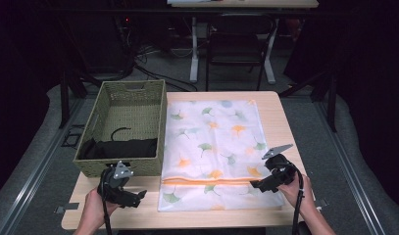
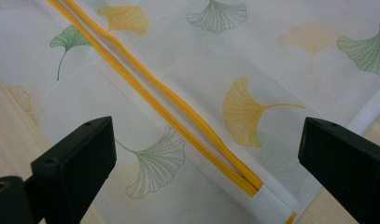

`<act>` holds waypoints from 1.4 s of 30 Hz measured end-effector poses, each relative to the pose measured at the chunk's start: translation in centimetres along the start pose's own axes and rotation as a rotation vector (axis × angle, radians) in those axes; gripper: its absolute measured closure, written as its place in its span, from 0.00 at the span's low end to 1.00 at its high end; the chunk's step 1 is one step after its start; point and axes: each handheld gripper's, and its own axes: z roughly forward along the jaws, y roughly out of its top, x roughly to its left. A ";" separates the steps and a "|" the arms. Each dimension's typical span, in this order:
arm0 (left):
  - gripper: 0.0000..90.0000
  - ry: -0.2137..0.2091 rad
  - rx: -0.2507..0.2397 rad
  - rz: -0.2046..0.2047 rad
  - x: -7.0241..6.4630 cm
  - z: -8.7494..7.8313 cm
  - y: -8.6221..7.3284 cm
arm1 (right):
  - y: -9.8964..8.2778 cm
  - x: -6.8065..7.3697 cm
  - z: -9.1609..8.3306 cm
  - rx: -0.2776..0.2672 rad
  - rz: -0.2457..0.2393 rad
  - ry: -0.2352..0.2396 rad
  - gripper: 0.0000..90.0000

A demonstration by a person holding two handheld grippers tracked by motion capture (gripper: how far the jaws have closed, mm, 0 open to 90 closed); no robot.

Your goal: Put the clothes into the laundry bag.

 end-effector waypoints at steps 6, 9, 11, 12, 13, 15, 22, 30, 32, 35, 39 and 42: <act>0.00 -0.018 0.001 -0.006 0.0 0.0 0.1 | 0.1 0.1 0.0 -0.005 -0.004 0.039 0.06; 0.00 -0.020 0.005 0.003 -0.1 0.1 0.0 | 0.1 0.3 -0.2 -0.011 -0.009 0.045 0.07; 0.00 -0.021 0.003 0.002 -0.2 0.1 0.0 | 0.2 0.4 -0.3 -0.015 -0.026 0.041 0.07; 0.00 -0.020 -0.007 -0.001 -0.1 0.0 0.0 | 0.2 0.6 -0.3 -0.013 -0.018 0.046 0.07; 0.00 -0.027 -0.002 -0.002 0.0 0.0 0.0 | 0.2 0.6 -0.2 -0.013 -0.022 0.051 0.07; 0.00 -0.030 0.000 -0.001 0.0 0.0 0.1 | 0.3 0.6 0.0 -0.006 -0.028 0.052 0.07; 0.00 -0.030 -0.001 0.001 0.1 0.0 0.1 | 0.8 1.0 0.5 0.018 -0.046 0.058 0.07; 0.00 -0.031 -0.008 0.005 0.1 0.0 0.2 | 1.9 2.1 1.2 0.042 -0.086 0.070 0.07; 0.00 -0.033 -0.013 0.000 0.1 0.0 0.3 | 2.3 2.2 1.7 0.047 -0.094 0.071 0.07; 0.00 -0.036 -0.010 0.003 0.1 0.2 0.3 | 2.8 2.4 2.3 0.060 -0.102 0.078 0.07; 0.00 -0.040 -0.006 0.013 -0.2 0.4 0.5 | 3.4 2.6 3.0 0.074 -0.123 0.078 0.07; 0.00 -0.050 -0.002 0.011 -0.3 0.5 0.6 | 3.8 2.6 3.3 0.072 -0.130 0.073 0.07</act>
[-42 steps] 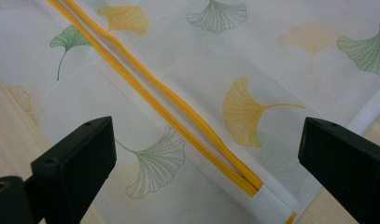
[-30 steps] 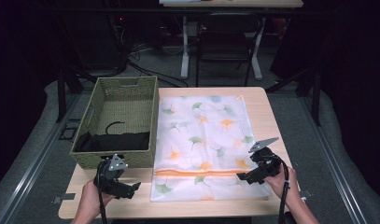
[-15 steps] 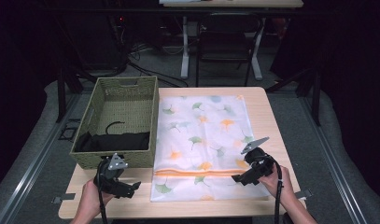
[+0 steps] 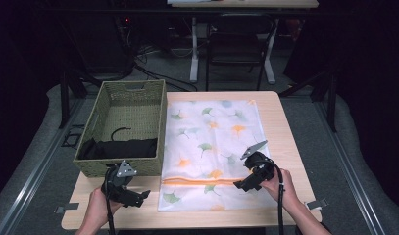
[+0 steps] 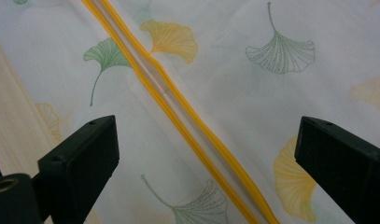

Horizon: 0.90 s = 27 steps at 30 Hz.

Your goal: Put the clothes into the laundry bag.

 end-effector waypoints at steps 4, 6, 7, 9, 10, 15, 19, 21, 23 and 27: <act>0.00 -0.011 0.002 -0.003 0.1 0.2 0.0 | 0.8 -0.3 0.9 0.022 -0.005 0.002 0.07; 0.00 -0.012 0.006 -0.011 0.3 0.3 0.0 | 1.2 -0.4 1.4 0.027 -0.013 0.002 0.07; 0.00 -0.014 0.002 -0.016 0.3 0.2 0.0 | 1.4 -0.4 1.6 0.033 -0.016 0.000 0.07; 0.00 -0.012 0.001 -0.019 0.3 0.2 -0.1 | 2.0 -0.3 2.0 0.037 -0.025 -0.002 0.07; 0.00 -0.009 -0.003 -0.021 0.2 0.0 -0.1 | 2.1 -0.3 2.2 0.041 -0.026 -0.008 0.07; 0.00 -0.006 -0.007 -0.007 0.0 0.0 0.0 | 3.0 -0.1 3.1 0.053 -0.050 -0.006 0.07; 0.00 -0.009 -0.001 -0.007 0.2 0.2 0.1 | 3.7 -0.5 3.8 0.058 -0.054 -0.001 0.07; 0.00 -0.013 -0.002 -0.007 0.2 0.2 0.1 | 4.1 -0.5 4.2 0.062 -0.053 0.001 0.07; 0.00 -0.013 -0.007 -0.009 0.2 0.1 0.0 | 4.3 -0.4 4.4 0.064 -0.059 0.004 0.07; 0.00 -0.019 -0.001 -0.005 0.1 0.2 0.0 | 4.4 -0.2 4.6 0.062 -0.070 0.012 0.07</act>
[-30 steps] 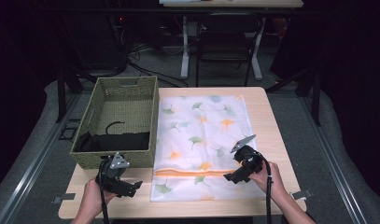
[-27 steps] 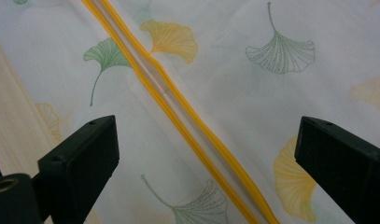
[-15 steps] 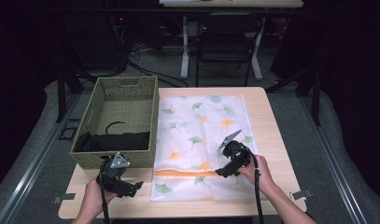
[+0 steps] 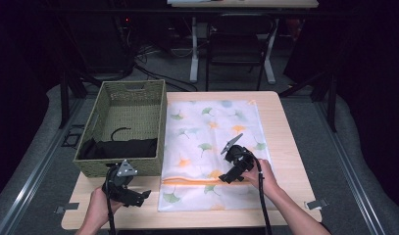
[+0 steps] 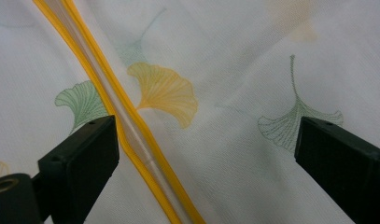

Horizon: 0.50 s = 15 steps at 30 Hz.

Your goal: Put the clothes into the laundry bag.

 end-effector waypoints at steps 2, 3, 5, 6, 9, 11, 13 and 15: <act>0.00 -0.002 0.002 0.005 -0.1 0.1 0.1 | 0.0 -0.1 0.2 0.009 0.002 0.001 0.07; 0.00 -0.003 0.002 0.006 -0.1 0.1 0.1 | 0.1 -0.2 0.3 0.014 0.006 -0.002 0.07; 0.00 -0.002 0.001 0.008 -0.1 0.1 0.1 | 0.3 -0.3 0.6 0.013 0.001 0.004 0.07; 0.00 -0.002 0.001 0.008 -0.1 0.1 0.1 | 0.3 -0.3 0.6 0.013 0.001 0.004 0.07; 0.00 -0.003 0.006 0.003 0.0 0.1 0.0 | 0.4 -0.1 0.8 0.019 -0.008 0.018 0.07; 0.00 -0.006 0.007 0.003 0.0 0.1 0.0 | 0.4 0.1 0.9 0.018 -0.008 0.030 0.07; 0.00 -0.005 0.006 0.012 -0.1 0.1 0.0 | 0.3 0.2 1.1 0.035 -0.014 0.030 0.08; 0.00 -0.005 0.006 0.016 -0.1 0.0 0.0 | 0.2 0.3 1.4 0.044 -0.013 0.032 0.08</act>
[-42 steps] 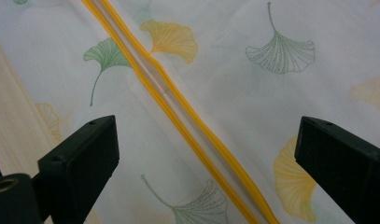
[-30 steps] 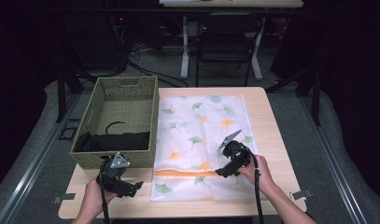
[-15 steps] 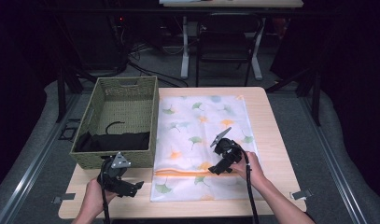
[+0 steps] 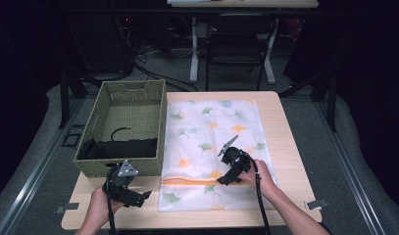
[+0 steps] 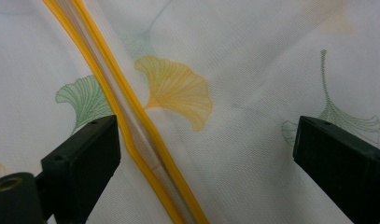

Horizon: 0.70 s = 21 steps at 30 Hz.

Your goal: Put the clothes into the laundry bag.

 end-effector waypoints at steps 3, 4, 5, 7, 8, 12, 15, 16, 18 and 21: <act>0.00 -0.001 0.002 0.002 0.0 0.1 0.0 | 0.0 0.1 0.2 0.010 -0.007 0.007 0.08; 0.00 -0.003 0.010 -0.002 0.0 0.2 -0.1 | 0.0 0.2 0.4 0.022 -0.011 0.002 0.09; 0.00 -0.003 0.010 -0.001 0.0 0.1 -0.1 | 0.0 0.2 0.4 0.023 -0.009 0.000 0.10; 0.00 -0.002 0.005 0.001 0.0 0.1 -0.1 | 0.0 0.2 0.4 0.025 -0.002 -0.011 0.11; 0.00 -0.001 0.006 0.002 0.0 0.1 -0.1 | -0.1 0.1 0.4 0.028 -0.001 -0.012 0.12; 0.00 -0.003 0.010 0.004 0.0 0.1 -0.1 | -0.2 -0.1 0.5 0.033 0.007 -0.030 0.15; 0.00 -0.002 0.013 0.007 0.0 0.1 -0.1 | -0.3 -0.1 0.6 0.053 0.011 -0.043 0.17; 0.00 -0.002 0.013 0.007 0.0 0.1 -0.1 | -0.3 -0.1 0.7 0.054 0.007 -0.045 0.18; 0.00 -0.002 0.012 0.008 0.0 0.1 -0.1 | -0.3 -0.1 0.7 0.052 0.010 -0.045 0.18; 0.00 -0.002 0.015 0.009 0.0 0.2 -0.1 | -0.3 -0.1 0.6 0.052 0.011 -0.051 0.20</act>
